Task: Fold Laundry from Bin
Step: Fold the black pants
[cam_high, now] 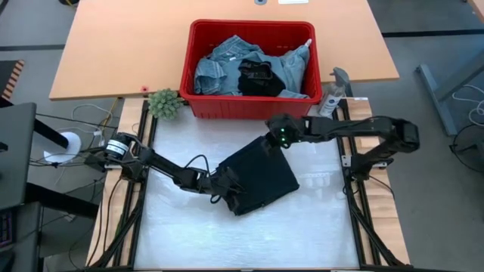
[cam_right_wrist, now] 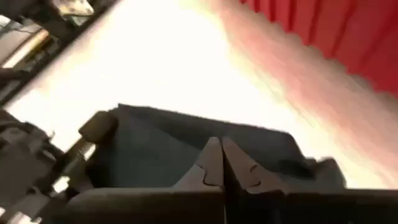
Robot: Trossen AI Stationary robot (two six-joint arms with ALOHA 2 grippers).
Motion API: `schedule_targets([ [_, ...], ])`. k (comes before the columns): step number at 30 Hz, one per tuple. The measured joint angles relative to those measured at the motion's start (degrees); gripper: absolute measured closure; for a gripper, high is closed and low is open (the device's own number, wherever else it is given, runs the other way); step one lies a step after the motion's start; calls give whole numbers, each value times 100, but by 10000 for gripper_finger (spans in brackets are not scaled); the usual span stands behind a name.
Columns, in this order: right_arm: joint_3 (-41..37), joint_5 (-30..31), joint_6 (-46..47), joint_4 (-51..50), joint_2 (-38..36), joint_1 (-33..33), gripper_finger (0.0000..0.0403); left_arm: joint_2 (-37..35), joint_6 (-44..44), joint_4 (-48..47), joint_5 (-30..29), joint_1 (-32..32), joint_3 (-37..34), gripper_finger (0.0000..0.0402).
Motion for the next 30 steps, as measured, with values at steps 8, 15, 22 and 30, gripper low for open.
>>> schedule_targets([
  [8, -4, -249, -68, 174, 917, 61, 389, 2, 7, -320, -132, 2, -2, 401],
  [15, 4, -294, -478, 597, 1845, -73, 389, 2, -70, -324, -156, 2, -4, 401],
  [22, 493, -435, -919, 505, 1309, -235, 380, 2, -78, -382, -74, 7, -4, 401],
  [30, 235, 61, -516, 13, -265, 498, 389, 2, -60, -458, -94, 7, -4, 401],
])
